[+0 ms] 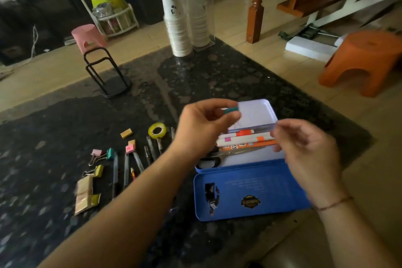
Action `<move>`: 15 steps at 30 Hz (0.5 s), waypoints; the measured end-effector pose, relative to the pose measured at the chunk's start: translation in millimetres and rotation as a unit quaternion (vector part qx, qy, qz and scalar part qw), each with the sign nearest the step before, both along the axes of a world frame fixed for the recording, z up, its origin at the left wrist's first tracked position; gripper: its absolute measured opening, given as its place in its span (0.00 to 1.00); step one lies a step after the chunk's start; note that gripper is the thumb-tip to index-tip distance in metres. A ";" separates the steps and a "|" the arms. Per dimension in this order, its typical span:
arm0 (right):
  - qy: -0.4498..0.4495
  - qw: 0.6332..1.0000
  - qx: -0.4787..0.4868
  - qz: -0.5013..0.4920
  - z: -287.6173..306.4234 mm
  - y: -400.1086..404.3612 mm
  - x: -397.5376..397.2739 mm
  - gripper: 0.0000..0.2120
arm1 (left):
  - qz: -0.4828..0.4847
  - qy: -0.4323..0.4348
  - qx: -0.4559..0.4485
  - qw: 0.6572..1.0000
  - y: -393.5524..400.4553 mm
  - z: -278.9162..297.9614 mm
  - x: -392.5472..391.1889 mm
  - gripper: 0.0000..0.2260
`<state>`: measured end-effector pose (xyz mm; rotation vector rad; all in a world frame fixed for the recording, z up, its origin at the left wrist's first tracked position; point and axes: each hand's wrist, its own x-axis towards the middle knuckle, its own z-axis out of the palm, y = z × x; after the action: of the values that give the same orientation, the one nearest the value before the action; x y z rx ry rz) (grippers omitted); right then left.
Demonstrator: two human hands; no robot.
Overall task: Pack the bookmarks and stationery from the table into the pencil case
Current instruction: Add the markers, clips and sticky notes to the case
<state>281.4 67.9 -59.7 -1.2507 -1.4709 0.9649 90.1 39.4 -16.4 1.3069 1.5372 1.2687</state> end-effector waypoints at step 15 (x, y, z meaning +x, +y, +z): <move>0.011 0.996 -0.077 -0.051 -14.0 13.1 22.5 0.08 | -0.046 0.209 0.047 0.976 54.8 -49.6 61.8 0.08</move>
<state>303.9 81.0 -73.7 -1.4083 -1.3228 1.0350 152.0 94.2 -66.0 1.7700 1.6894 1.0630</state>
